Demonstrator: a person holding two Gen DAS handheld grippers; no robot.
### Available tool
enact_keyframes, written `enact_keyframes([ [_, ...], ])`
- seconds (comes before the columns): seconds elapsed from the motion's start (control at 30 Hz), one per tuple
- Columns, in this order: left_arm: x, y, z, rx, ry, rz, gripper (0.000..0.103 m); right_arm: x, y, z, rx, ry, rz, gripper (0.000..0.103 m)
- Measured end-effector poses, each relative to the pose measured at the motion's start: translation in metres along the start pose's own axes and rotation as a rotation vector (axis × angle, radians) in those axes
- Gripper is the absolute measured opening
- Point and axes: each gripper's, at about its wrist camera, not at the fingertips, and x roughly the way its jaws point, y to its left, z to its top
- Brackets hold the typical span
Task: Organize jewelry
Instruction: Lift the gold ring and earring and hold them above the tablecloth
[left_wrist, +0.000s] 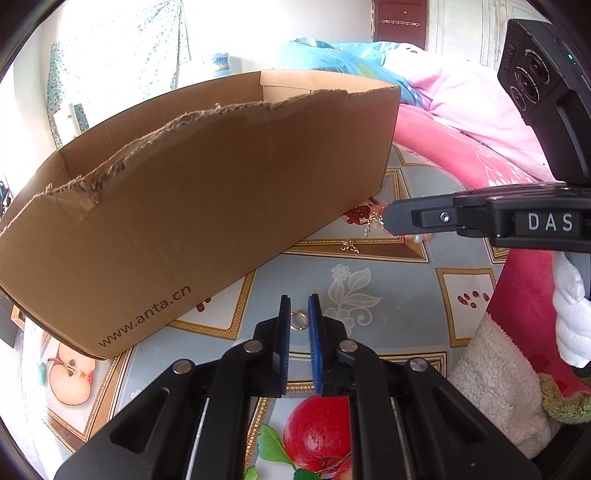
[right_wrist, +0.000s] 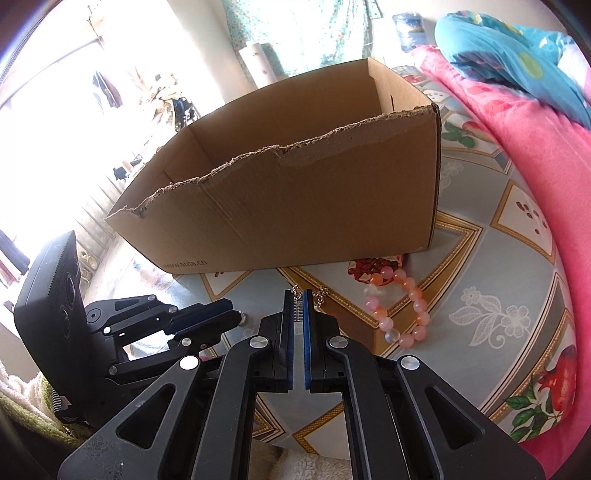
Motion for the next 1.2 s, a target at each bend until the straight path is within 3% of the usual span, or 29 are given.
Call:
enact_keyframes([
  [0.5,0.004,0.007,-0.005,-0.017,0.051,-0.022,0.009,0.000,0.000,-0.001,0.006,-0.002,0.008,0.002],
  [1.2,0.005,0.029,-0.001,-0.171,0.105,-0.189,0.014,0.001,-0.008,-0.004,0.026,-0.004,0.020,0.003],
])
